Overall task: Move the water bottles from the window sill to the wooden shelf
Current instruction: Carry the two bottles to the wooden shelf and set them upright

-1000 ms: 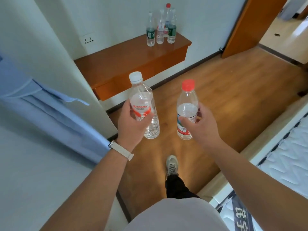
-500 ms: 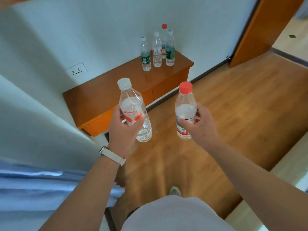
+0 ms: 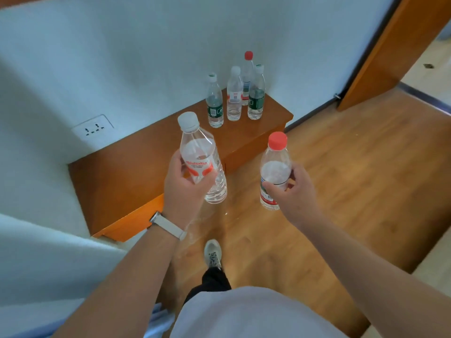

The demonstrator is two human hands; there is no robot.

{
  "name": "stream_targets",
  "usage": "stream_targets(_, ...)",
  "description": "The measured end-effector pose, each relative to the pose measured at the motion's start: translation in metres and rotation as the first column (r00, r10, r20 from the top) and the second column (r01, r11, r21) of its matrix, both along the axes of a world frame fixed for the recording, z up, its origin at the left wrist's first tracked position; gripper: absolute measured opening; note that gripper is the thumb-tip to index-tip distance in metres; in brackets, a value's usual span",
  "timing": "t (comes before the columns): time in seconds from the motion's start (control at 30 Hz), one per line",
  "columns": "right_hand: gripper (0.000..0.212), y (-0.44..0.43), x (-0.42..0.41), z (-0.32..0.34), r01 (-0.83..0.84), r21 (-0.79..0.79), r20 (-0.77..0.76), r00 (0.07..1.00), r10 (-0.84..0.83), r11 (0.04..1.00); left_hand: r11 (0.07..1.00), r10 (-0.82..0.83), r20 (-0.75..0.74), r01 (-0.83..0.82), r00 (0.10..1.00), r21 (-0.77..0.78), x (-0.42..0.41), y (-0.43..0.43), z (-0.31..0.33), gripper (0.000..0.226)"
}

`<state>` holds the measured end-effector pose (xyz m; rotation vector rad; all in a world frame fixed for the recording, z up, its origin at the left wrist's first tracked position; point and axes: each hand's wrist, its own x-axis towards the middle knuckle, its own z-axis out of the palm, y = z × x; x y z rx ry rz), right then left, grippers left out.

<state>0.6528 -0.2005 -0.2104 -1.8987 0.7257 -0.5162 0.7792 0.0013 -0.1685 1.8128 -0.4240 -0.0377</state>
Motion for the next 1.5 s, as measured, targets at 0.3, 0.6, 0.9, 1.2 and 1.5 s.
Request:
stream_targets(0.3,0.046,-0.043,0.137,0.014,0.141,-0.034,-0.132,0.981,-0.144,0.989,0.979,-0.193,-0.049,0.196,0.98,0.059,0.157,-0.065,-0.02,0.066)
stream_targets(0.6,0.046,-0.068,0.208,0.013,0.152,-0.055,-0.151,0.976,-0.159,0.987,0.956,-0.273,-0.068,0.278,0.96,0.087,0.23,-0.1,-0.05,0.071)
stream_targets(0.9,0.047,-0.106,0.26,-0.027,0.013,0.017,-0.214,0.977,-0.009,1.0,0.959,-0.15,-0.148,0.18,0.978,0.218,0.252,-0.123,-0.076,0.072)
stream_targets(1.2,0.05,-0.166,0.3,-0.08,-0.288,0.08,-0.221,0.928,0.299,0.954,0.892,0.19,-0.169,-0.098,0.967,0.441,0.249,-0.163,-0.099,0.078)
stream_targets(1.5,0.062,-0.181,0.339,-0.098,-0.575,0.04,-0.201,0.796,0.571,0.817,0.81,0.476,-0.138,-0.371,0.868,0.455,0.23,-0.182,-0.123,0.082)
